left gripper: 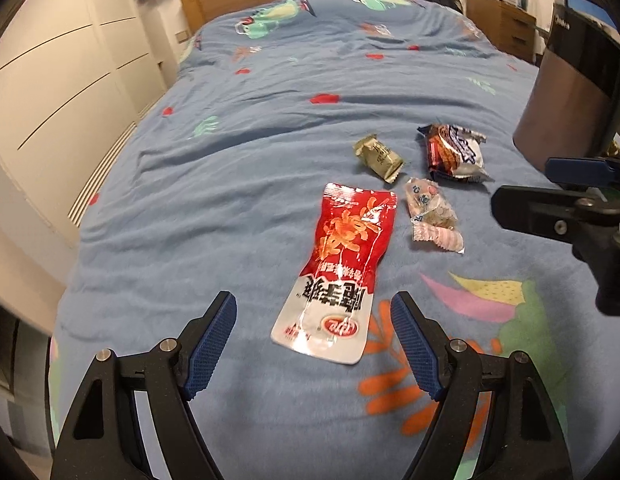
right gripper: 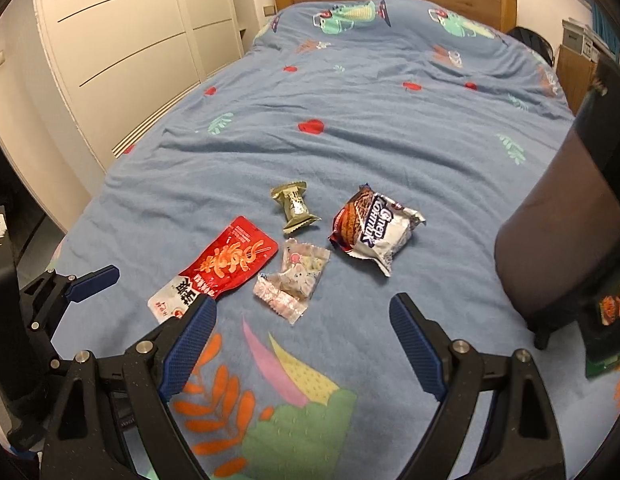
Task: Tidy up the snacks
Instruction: 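Grasp the red spicy strip bag with the left tool while the right tool grasps the pink-wrapped candy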
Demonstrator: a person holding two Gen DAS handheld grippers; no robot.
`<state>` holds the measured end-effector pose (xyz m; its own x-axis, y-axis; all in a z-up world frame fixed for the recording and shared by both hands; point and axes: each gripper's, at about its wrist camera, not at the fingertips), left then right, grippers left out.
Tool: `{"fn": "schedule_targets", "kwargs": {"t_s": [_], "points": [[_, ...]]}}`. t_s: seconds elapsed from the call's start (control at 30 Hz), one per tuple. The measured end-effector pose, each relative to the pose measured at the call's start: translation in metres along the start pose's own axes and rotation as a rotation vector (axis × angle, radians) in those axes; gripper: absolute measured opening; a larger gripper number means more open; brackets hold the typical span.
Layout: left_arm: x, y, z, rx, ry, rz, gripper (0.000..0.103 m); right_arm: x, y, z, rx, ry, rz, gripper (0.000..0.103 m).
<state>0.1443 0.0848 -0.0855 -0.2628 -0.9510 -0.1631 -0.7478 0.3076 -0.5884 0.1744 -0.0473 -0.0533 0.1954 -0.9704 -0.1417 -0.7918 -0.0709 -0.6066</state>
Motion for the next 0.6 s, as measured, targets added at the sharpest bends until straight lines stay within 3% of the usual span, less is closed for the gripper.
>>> {"fn": "schedule_targets", "kwargs": {"t_s": [0.27, 0.6], "points": [[0.007, -0.011, 0.026, -0.032, 0.053, 0.071, 0.075, 0.008, -0.003, 0.035, -0.057, -0.029, 0.064, 0.103], [0.01, -0.013, 0.052, -0.06, 0.053, 0.1, 0.075, 0.017, -0.007, 0.064, -0.088, -0.046, 0.103, 0.103]]}}
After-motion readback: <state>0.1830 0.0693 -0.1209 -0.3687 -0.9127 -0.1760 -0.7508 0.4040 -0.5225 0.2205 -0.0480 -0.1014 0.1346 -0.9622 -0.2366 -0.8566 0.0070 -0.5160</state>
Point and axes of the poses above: each gripper's, at about its wrist camera, not at the fingertips, and z roughly the way its jaws point, x to its right, y to its underside, and after that the axes turned 1 degree about -y, right-handed
